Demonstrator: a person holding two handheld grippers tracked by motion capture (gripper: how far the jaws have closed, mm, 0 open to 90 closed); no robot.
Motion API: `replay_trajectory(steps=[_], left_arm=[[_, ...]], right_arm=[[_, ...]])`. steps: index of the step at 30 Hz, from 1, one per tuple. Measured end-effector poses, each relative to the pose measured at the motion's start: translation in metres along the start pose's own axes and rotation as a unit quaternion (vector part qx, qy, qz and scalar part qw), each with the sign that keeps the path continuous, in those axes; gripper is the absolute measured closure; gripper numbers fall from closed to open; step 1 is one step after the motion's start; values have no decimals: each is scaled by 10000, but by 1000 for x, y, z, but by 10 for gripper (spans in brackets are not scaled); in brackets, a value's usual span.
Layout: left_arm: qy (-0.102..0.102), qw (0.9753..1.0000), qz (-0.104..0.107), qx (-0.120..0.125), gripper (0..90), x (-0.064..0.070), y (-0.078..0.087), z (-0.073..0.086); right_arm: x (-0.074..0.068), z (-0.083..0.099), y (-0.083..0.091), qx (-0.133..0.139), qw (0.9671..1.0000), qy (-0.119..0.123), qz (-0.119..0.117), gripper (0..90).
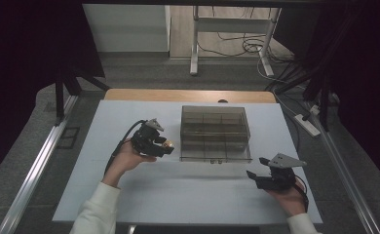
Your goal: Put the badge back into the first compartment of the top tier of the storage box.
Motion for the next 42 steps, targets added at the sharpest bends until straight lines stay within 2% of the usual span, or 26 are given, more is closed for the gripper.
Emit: replay_trajectory(steps=[5, 8, 19, 33, 42], left_arm=[[-4, 9999, 37, 123, 469, 1, 6, -2], [-43, 9998, -46, 188, 469, 3, 9, -3], [-80, 9993, 83, 366, 469, 9, 17, -7], [-107, 9982, 121, 572, 469, 15, 19, -10], [-157, 9978, 176, 612, 469, 21, 18, -12]], right_arm=[[0, 0, 0, 5, 10000, -6, 0, 273], [0, 0, 0, 9, 10000, -11, -5, 272], [0, 0, -1, 12, 10000, -31, -28, 261], [0, 0, -1, 4, 10000, -17, -10, 261], [0, 0, -1, 0, 10000, -15, -6, 260]])
Point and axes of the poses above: each handheld gripper's, and its own axes: y roughly backward along the jaws, z roughly out of its underside, x roughly to its right, the point moved 7 cm from there along -y, roughly forward along the jaws, and after that the axes turned 15 degrees about y, right-handed, at the moved point
